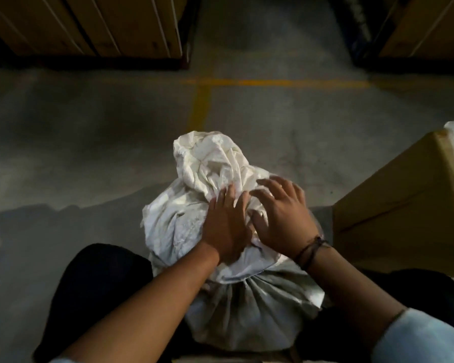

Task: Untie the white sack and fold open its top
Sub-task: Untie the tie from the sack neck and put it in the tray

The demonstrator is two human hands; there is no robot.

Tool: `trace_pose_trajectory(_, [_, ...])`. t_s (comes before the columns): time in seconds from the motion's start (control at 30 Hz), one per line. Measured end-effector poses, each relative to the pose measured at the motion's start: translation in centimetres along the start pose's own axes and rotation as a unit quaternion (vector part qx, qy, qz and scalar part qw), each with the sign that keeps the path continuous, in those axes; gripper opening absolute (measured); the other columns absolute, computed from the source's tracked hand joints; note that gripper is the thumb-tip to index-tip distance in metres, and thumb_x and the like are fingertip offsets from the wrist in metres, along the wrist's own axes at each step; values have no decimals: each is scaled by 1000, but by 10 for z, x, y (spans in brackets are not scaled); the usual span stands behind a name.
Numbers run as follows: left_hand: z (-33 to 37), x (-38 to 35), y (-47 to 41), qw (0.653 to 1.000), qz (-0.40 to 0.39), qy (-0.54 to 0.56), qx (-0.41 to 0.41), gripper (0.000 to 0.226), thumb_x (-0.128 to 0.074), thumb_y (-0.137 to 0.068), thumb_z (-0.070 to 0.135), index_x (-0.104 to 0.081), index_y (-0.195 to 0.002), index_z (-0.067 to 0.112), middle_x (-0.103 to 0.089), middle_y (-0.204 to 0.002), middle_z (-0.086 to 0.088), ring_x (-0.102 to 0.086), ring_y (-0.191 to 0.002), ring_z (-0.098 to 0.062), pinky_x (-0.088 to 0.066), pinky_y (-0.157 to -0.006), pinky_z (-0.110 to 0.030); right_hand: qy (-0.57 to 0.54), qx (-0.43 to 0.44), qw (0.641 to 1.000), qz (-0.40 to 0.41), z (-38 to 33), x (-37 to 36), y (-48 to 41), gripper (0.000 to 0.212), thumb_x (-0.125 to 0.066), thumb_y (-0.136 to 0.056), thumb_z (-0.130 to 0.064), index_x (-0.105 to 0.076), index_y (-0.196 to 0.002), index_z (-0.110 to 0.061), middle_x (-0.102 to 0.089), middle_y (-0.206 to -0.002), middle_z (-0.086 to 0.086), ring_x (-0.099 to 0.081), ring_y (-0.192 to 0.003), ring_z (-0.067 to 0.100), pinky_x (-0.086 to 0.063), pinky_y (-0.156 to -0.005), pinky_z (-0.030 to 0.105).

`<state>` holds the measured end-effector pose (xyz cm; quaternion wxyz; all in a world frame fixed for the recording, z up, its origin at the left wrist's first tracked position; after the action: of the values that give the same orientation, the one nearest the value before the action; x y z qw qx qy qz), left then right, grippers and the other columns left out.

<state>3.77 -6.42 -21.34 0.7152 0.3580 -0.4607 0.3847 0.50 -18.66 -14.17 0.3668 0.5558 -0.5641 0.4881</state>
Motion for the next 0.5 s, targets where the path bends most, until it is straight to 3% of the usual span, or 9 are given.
trace_pose_trajectory(0.13, [-4,2,8,999,-1,30,-16,80,-15,-87,56,-26,-156,17,-15,-165,-18,-13,-153,-34,-21,-121,-49,29,-4,1000,10,-28,10,33,30,-56,-80,-36,-63,-106,-22,-64,-101,-1,-58,-98,26,-41,-92,45])
trace_pose_trajectory(0.23, [-10,15,14,994,13,108,9,66,-40,-95,57,-32,-153,26,-17,-165,-10,-17,-151,-25,-20,-122,-38,40,-2,998,-44,-37,20,55,24,-53,-85,-38,-61,-93,-18,-70,-82,4,-66,-78,30,-44,-78,36])
trace_pose_trajectory(0.4, [-8,28,30,989,41,140,6,65,-45,-97,56,-32,-153,24,-27,-162,-6,-26,-149,-25,-28,-117,-40,56,-44,984,-163,-37,12,87,33,-47,-87,-52,-56,-100,-23,-67,-101,3,-64,-95,27,-44,-83,34])
trace_pose_trajectory(0.5, [-9,36,40,983,61,171,5,63,-47,-96,53,-34,-151,25,-39,-157,-4,-38,-143,-25,-38,-113,-41,83,-65,965,-238,-31,1,93,67,-54,-76,-69,-43,-123,-23,-59,-119,6,-58,-110,30,-45,-90,42])
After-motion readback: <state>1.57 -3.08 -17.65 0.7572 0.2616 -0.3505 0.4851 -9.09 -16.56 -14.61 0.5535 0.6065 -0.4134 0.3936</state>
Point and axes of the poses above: each hand's wrist, its own y-axis away from the middle knuckle, its own x-axis out of the back of the hand, z = x × y, the point moved 4 cm from there along -y, towards the middle knuckle
